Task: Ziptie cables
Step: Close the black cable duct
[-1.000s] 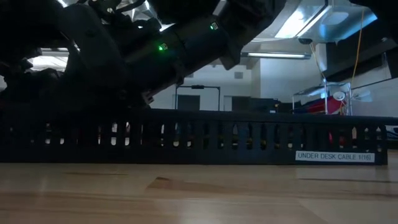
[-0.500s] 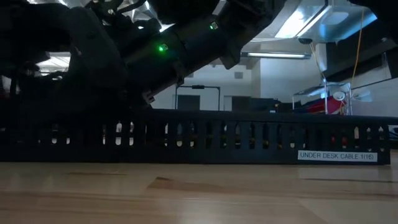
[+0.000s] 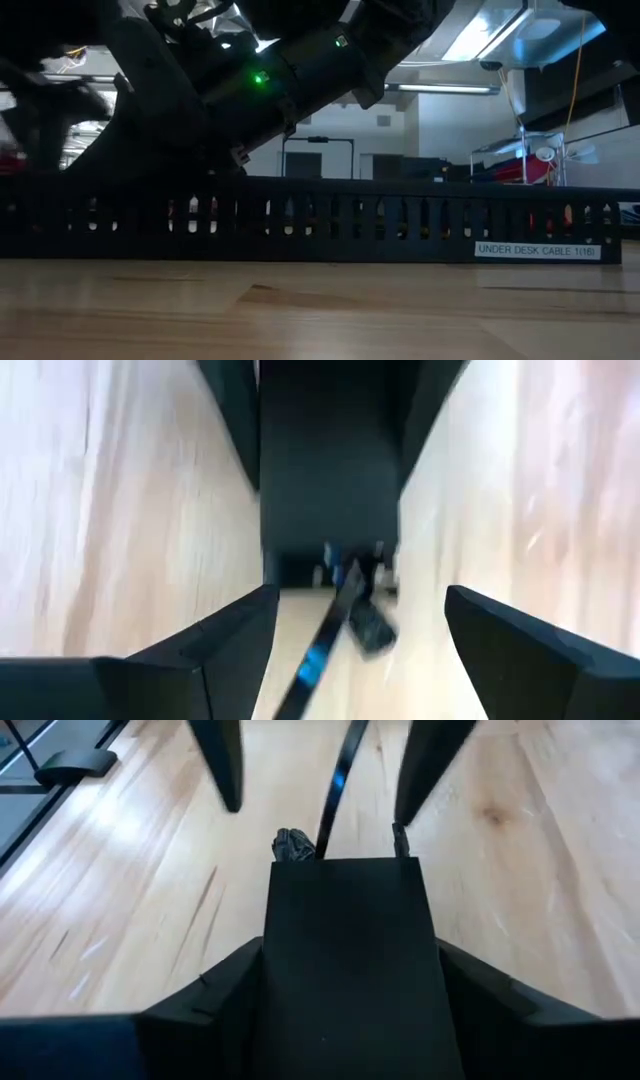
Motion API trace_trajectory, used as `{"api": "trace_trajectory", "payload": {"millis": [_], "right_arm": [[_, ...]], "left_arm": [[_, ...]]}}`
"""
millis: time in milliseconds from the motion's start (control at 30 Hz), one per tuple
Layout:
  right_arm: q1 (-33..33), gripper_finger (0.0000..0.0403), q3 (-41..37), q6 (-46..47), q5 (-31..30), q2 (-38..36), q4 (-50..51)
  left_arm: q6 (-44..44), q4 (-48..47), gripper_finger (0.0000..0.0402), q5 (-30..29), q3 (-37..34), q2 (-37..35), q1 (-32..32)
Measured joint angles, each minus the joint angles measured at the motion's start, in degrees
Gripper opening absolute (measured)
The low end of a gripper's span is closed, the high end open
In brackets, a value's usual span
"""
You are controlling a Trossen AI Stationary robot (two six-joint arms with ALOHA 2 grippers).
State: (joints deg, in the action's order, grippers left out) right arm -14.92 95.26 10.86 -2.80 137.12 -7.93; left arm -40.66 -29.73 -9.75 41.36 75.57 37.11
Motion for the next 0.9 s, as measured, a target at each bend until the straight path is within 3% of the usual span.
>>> {"api": "trace_trajectory", "payload": {"millis": [267, 533, 900], "right_arm": [[-0.02, 0.0230, -0.02, -0.01, 0.43, -0.02, 0.20], [-0.02, 0.0230, -0.09, -0.03, 1.17, -0.02, 0.31], [-0.04, 0.0230, -0.13, -0.20, 1.50, -0.02, 0.40]], "left_arm": [[-6.09, -0.43, 0.0282, -10.34, -2.05, -0.15, 5.47], [-8.51, 12.10, 0.0282, -10.57, -9.07, -0.13, 6.05], [-8.38, 21.40, 0.0265, -11.07, -14.92, -0.09, 5.16]]}}
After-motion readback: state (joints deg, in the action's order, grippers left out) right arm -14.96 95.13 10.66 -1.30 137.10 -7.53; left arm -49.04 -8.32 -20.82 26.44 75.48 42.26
